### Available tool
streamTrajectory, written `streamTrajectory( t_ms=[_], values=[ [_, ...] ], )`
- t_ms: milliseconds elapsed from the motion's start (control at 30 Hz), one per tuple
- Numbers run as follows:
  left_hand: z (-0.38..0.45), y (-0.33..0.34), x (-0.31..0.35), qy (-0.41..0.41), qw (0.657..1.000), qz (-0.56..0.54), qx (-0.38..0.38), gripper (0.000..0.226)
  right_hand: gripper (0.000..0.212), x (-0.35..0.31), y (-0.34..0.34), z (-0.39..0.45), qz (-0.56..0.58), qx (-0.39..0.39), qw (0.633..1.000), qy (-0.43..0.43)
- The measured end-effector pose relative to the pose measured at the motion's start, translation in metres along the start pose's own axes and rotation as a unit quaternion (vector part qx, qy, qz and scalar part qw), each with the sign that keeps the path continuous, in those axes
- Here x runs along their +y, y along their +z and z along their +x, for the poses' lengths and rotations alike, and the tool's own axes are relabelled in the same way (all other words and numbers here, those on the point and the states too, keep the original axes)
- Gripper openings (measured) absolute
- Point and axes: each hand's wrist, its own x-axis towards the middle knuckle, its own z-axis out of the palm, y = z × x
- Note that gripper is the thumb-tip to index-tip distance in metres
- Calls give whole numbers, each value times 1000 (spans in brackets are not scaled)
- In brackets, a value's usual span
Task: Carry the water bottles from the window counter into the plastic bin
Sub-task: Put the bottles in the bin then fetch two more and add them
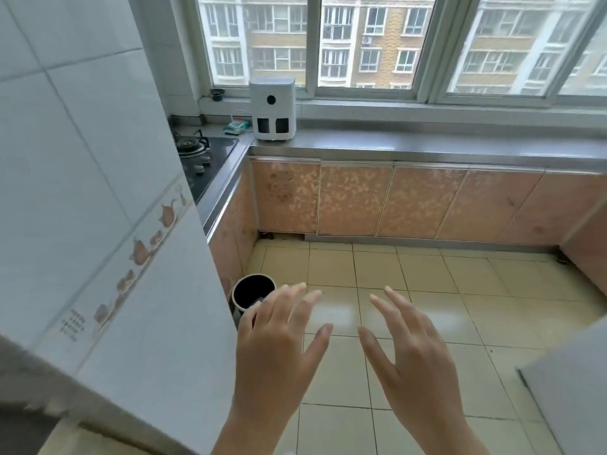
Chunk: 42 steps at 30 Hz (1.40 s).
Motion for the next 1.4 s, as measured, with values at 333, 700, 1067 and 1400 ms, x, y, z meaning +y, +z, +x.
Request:
streamTrajectory(
  t_ms=[333, 700, 1067, 1400],
  values=[
    [153, 115, 22, 115, 990, -56, -59, 48, 58, 74, 7, 112, -65, 48, 988, 129],
    [286, 248, 98, 257, 953, -102, -127, 50, 57, 184, 0, 209, -129, 120, 945, 274],
    [443, 384, 245, 287, 941, -121, -135, 61, 61, 371, -32, 360, -136, 142, 935, 295],
    [568, 503, 354, 297, 931, -134, -164, 64, 62, 524, -63, 484, -155, 132, 927, 316]
  ],
)
